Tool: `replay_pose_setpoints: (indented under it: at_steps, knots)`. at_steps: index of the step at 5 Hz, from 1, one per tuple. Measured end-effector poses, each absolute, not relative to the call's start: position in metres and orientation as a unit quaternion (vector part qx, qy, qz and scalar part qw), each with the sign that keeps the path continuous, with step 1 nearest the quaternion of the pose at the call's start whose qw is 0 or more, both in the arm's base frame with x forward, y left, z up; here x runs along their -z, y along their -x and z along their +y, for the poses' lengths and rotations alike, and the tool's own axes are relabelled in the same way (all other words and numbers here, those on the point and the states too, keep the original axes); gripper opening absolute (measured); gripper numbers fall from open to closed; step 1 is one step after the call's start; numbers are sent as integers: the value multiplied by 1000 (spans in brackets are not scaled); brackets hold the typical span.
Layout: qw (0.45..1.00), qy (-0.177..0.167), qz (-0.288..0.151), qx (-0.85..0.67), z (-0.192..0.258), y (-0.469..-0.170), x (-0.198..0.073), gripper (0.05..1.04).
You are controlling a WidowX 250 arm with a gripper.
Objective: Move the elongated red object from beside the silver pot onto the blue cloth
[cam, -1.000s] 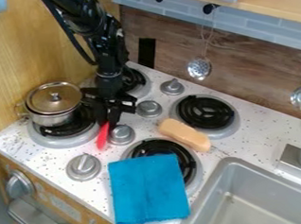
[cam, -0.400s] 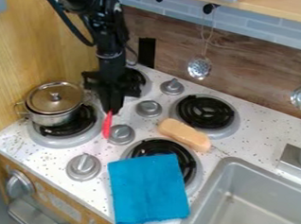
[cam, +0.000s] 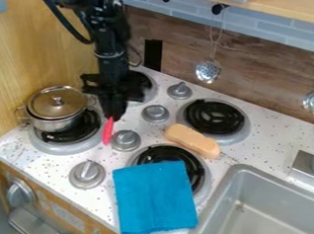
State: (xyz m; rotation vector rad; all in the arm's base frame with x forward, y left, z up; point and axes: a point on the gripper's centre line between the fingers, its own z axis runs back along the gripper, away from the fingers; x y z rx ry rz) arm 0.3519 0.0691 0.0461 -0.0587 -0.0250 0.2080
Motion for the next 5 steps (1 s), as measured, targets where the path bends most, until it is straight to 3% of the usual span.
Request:
replay_pose_setpoints:
  at_steps: [3, 5]
  knots:
    - [997, 43, -23, -61, 48, -318, -61, 119]
    - [999, 44, -12, -23, 20, -289, -52, 119]
